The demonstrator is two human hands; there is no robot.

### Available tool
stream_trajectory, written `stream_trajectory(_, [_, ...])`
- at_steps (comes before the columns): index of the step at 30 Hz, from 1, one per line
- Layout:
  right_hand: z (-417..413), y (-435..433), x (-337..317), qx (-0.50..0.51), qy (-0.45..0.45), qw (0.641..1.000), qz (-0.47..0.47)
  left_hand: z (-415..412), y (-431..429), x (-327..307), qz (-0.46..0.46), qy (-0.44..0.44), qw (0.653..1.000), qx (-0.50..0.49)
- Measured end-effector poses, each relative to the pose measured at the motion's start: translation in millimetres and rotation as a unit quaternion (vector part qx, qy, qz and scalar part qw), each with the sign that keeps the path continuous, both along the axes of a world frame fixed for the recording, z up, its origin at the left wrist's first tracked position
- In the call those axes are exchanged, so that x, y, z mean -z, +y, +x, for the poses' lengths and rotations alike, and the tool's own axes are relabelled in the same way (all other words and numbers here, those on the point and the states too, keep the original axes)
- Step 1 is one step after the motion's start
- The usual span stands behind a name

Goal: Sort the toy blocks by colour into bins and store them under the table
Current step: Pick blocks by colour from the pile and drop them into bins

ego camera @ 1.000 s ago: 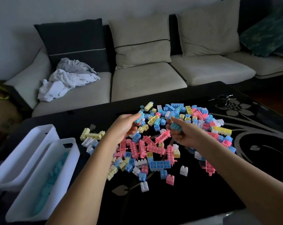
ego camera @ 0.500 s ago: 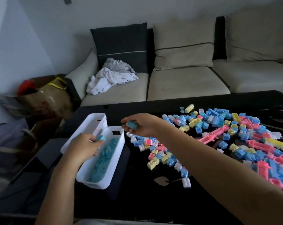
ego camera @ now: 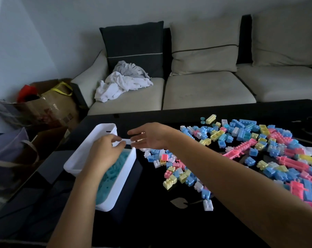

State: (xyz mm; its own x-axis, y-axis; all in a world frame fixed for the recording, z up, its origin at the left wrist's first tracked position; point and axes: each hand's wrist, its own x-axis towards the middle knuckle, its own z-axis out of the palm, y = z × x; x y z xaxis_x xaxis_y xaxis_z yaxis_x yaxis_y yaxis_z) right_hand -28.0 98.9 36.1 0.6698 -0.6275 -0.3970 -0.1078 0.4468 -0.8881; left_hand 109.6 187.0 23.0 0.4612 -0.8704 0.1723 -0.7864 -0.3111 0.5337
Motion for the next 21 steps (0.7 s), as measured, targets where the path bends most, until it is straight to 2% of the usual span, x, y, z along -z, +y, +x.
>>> stream_trajectory(3, [-45, -21, -8, 0.003, 0.025, 0.996, -0.085, -31, -28, -5, -0.061, 0.03, 0.994, 0.08])
stream_trajectory(7, [-113, -55, -10, 0.09, 0.11, 0.979, -0.147, -83, -64, -7, -0.057, 0.037, 0.977, 0.203])
stream_trajectory(12, [-193, -93, 11, 0.121, 0.259, 0.918, -0.275, -150, -108, 11, -0.025, 0.074, 0.949, 0.306])
stream_trajectory(17, [-231, -110, 36, 0.124, 0.298, 0.907, -0.272, -201, -145, 46, 0.03, 0.088, 0.934, 0.346])
stream_trajectory(19, [-236, -116, 48, 0.113, 0.342, 0.882, -0.304, -219, -158, 56, 0.042, 0.077, 0.934, 0.346])
stream_trajectory(21, [-237, -117, 54, 0.081, 0.419, 0.826, -0.368, -231, -166, 62, 0.043, 0.056, 0.942, 0.329])
